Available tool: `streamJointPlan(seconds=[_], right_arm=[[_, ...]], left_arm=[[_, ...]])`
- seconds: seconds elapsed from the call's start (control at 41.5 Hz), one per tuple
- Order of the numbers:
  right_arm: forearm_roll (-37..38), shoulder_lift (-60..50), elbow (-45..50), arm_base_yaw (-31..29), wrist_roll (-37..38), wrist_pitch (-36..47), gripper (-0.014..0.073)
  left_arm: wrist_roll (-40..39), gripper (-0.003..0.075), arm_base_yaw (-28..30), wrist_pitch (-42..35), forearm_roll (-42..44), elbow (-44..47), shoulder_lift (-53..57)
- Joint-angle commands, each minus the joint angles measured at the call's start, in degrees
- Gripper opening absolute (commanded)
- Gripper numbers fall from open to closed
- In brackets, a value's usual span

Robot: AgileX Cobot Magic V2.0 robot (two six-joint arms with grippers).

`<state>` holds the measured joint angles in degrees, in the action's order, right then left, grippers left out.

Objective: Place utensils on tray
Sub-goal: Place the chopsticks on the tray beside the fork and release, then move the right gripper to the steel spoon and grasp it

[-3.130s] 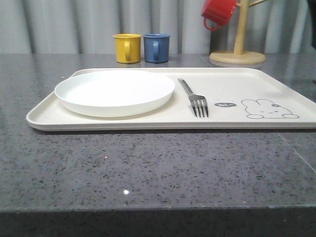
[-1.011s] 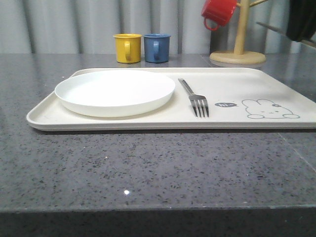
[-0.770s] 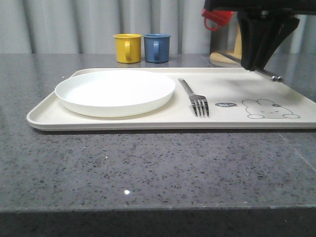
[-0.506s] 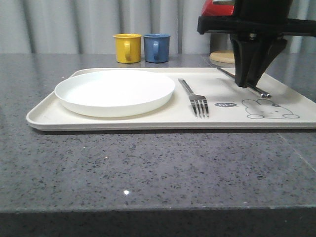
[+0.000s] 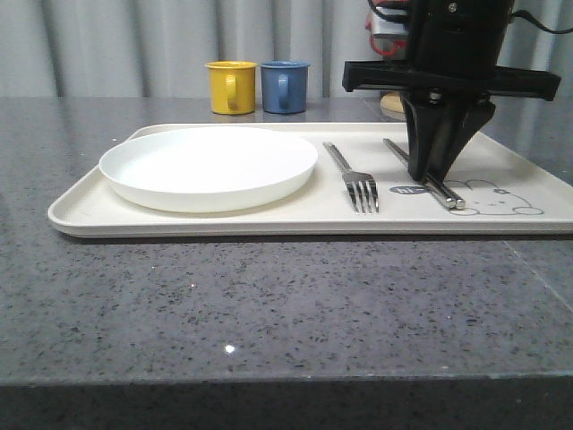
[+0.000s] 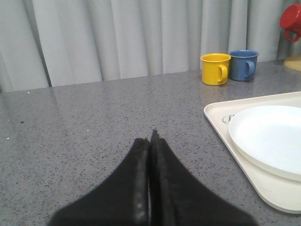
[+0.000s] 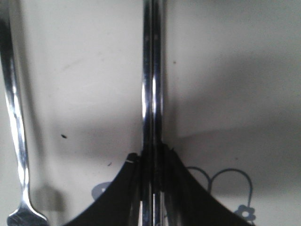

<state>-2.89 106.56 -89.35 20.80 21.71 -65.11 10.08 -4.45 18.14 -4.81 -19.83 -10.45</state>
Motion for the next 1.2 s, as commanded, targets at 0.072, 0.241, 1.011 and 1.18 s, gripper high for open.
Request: streamJointPlan(seconds=[0.072, 0.241, 1.011, 1.18], right_arm=[[-0.1, -2.4, -1.8, -0.1, 0.1, 0.1, 0.0025], [-0.1, -2.5, -1.8, -0.1, 0.1, -0.7, 0.0190], [4.6, -14.2, -1.8, -19.3, -14.3, -7.5, 0.0382], [4.6, -13.7, -1.6, -28.4, -18.9, -7.2, 0.0382]], left_arm=[[-0.5, -0.0019, 0.0, -4.9, -0.7, -1.7, -0.6], [-0.5, -0.0019, 0.0, -4.9, -0.7, -1.7, -0.6], [-0.5, -0.0019, 0.0, -4.9, -0.7, -1.7, -0.6], [-0.5, -0.0019, 0.0, -4.9, -0.7, -1.7, -0.6]])
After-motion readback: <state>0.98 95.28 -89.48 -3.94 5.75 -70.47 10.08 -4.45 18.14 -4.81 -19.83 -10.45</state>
